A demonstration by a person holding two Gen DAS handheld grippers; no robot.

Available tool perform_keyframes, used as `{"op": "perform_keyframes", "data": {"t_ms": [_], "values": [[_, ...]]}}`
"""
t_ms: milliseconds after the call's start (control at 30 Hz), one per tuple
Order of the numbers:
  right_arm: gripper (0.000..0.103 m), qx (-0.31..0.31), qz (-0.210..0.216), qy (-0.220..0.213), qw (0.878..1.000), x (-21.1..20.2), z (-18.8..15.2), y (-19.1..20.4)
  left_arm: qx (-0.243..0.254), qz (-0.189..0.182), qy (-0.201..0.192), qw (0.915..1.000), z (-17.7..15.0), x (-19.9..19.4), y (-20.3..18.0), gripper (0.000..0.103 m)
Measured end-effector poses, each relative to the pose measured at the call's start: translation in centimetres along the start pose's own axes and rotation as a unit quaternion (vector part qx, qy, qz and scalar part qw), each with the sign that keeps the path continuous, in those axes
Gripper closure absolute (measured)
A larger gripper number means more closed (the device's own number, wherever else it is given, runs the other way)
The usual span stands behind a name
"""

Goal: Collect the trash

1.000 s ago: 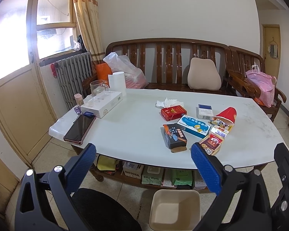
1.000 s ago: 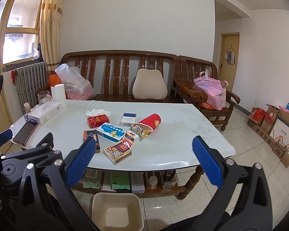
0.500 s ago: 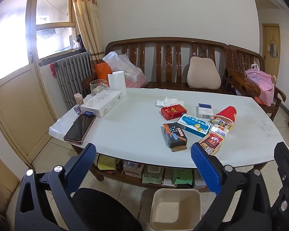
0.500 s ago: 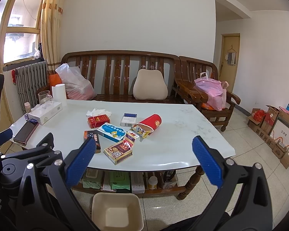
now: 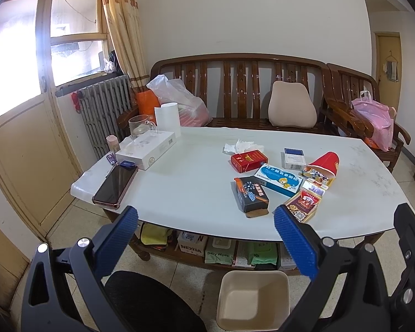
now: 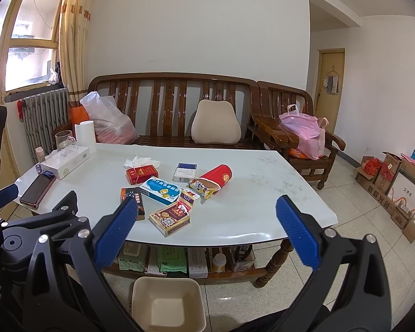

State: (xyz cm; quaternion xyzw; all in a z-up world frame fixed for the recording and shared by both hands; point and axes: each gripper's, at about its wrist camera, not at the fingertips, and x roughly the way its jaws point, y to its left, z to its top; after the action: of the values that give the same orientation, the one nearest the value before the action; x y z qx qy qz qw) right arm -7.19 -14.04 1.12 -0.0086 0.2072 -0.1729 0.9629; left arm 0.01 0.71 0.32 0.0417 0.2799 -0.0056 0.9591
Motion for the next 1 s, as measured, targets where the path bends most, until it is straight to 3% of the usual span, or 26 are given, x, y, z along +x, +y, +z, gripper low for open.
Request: {"op": "perform_keyframes", "data": {"t_ms": [633,833,933,1000], "values": [[0.005,-0.001,0.003,0.0,1.0,-0.1,0.1,0.0,0.005,0.003,0.0,1.0,0.2,-0.2,-0.3,0.006],[0.005,-0.026,0.048,0.0,0.999,0.4,1.2,-1.0,0.031,-0.044,0.042,0.9977,2.0,1.9,0.9,0.006],[0.005,-0.048,0.042,-0.003,0.998,0.8,2.0,-1.9,0.048,-0.077,0.069,0.9935,3.5,3.3,2.0,0.006],[0.005,-0.08,0.033,-0.005,0.996,1.4,2.4,-2.1,0.076,-0.08,0.08,0.9907,4.6,4.2,2.2,0.006]]}}
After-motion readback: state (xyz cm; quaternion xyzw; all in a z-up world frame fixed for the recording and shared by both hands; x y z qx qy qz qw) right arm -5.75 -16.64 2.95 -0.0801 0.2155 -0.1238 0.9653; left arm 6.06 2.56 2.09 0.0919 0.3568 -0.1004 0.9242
